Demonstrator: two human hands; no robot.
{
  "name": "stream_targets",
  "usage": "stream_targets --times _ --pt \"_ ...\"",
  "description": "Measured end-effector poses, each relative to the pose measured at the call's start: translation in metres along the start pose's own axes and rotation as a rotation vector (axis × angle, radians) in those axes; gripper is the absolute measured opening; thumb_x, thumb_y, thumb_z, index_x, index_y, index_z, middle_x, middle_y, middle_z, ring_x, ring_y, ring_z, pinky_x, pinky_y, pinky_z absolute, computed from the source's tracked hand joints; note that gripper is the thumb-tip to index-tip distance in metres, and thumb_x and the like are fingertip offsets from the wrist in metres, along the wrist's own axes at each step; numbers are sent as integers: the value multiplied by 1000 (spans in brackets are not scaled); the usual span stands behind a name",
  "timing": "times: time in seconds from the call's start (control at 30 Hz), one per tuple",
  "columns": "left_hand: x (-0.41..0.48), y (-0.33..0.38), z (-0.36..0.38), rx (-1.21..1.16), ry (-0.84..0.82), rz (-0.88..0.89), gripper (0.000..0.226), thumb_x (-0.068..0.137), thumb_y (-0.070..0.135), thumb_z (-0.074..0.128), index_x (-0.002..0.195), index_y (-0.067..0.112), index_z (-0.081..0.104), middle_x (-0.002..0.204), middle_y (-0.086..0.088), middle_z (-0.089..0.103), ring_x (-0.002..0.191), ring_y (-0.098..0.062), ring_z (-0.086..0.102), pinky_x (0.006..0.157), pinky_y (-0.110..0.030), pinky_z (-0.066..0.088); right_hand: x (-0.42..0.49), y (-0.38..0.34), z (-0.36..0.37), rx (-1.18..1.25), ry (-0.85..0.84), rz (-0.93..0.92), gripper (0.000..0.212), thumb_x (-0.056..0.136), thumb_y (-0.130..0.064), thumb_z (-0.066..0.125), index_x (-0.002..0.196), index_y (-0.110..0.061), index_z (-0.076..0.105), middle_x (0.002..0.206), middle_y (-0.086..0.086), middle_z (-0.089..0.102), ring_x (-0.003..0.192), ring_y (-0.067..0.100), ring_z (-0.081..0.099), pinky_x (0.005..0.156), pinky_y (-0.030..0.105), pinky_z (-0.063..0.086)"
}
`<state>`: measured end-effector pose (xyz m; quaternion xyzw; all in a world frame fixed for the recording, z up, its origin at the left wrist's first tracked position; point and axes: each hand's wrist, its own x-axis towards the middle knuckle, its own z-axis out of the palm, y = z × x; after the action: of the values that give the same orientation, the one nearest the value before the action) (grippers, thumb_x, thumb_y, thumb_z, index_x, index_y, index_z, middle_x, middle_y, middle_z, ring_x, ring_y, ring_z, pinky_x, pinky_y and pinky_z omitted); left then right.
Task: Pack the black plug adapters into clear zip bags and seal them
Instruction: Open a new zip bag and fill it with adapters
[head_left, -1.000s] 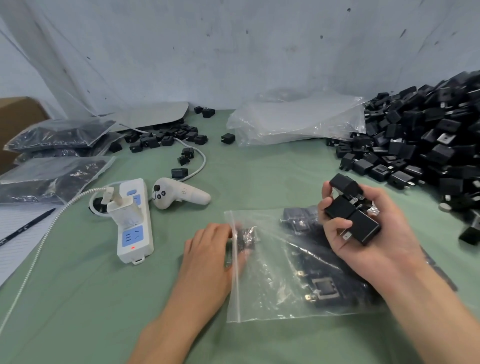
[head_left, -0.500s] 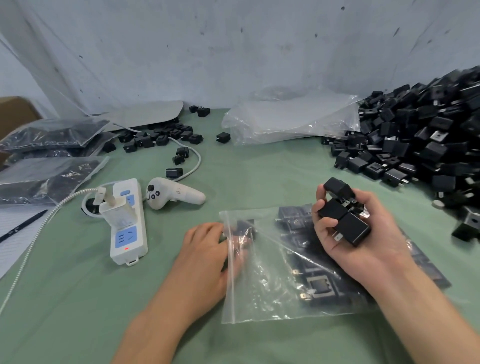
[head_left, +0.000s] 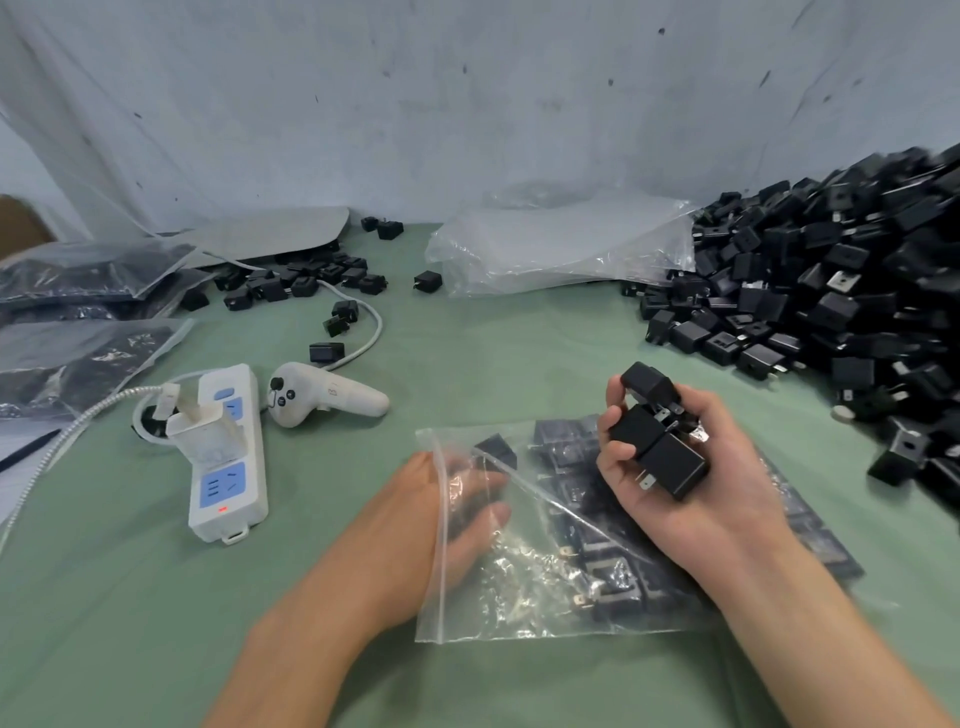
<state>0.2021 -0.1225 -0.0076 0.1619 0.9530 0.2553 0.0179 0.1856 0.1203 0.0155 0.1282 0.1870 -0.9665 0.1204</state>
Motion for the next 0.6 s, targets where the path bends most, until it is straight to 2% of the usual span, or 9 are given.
stream_targets --times 0.1,0.23,0.37,0.47,0.6 --pt "4 2 1 3 4 10 48 85 75 39 127 53 50 124 36 34 114 13 44 96 -18 40 1 0 0 -9 -4 3 40 88 -26 63 125 -10 61 117 7 71 78 20 63 61 23 44" --pt "9 5 1 -21 -34 36 41 85 72 43 120 52 51 118 38 40 98 14 54 83 -15 49 1 0 -1 -8 -5 2 39 89 -26 63 124 -9 61 117 7 71 78 20 63 63 24 44" --pt "13 7 -1 10 -58 51 53 86 75 37 132 50 46 124 36 37 111 5 50 94 -25 49 1 0 -1 -9 -9 4 39 89 -26 63 125 -9 61 117 7 71 78 20 64 62 24 44" --pt "15 9 1 47 -80 40 55 89 73 35 137 48 44 137 25 39 120 -8 50 102 -36 49 1 -1 -2 -12 -10 2 39 90 -27 62 125 -9 61 116 7 71 78 20 63 62 25 45" --pt "12 11 5 111 -52 10 57 94 66 32 144 41 42 151 18 29 135 -13 38 115 -37 36 1 -1 -2 -18 -21 6 38 92 -28 61 126 -9 60 116 7 71 78 20 63 61 25 46"
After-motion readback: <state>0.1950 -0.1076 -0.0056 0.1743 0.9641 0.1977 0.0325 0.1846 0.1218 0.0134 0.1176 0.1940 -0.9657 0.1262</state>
